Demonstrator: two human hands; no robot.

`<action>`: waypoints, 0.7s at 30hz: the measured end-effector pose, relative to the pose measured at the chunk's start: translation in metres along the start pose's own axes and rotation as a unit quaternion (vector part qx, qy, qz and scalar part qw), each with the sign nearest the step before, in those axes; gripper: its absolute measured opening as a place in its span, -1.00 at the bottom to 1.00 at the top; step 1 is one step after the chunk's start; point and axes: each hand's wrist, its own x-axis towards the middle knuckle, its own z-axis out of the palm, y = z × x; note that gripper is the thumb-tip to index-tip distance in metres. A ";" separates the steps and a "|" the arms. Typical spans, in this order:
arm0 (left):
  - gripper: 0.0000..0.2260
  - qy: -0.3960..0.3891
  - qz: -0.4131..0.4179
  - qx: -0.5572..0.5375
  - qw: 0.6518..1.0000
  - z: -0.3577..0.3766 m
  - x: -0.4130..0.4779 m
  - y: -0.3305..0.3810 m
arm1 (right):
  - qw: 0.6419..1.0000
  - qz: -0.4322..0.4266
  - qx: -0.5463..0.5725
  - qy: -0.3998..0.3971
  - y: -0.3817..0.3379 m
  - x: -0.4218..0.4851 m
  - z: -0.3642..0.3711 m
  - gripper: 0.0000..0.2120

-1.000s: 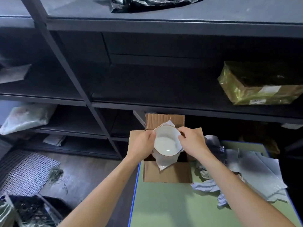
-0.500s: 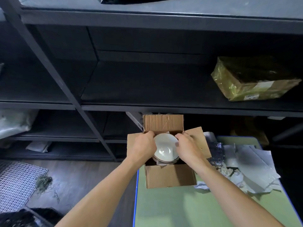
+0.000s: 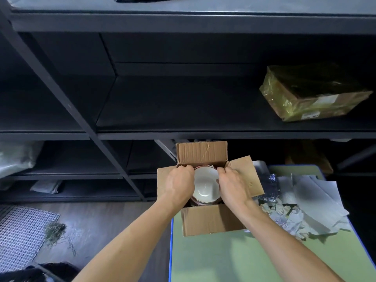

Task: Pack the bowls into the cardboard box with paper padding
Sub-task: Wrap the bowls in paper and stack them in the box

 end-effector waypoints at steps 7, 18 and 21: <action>-0.90 -0.047 -0.005 -0.052 0.998 0.007 0.006 -0.003 | 0.996 0.035 0.011 -0.086 -0.003 -0.001 0.005 -0.40; -0.91 -0.031 -0.019 -0.080 0.996 0.006 0.004 -0.001 | 0.996 0.029 -0.001 -0.085 -0.004 -0.003 0.006 -0.36; -0.90 -0.035 -0.021 -0.083 0.996 0.001 0.002 0.001 | 0.995 0.036 0.001 -0.089 -0.003 -0.002 0.007 -0.36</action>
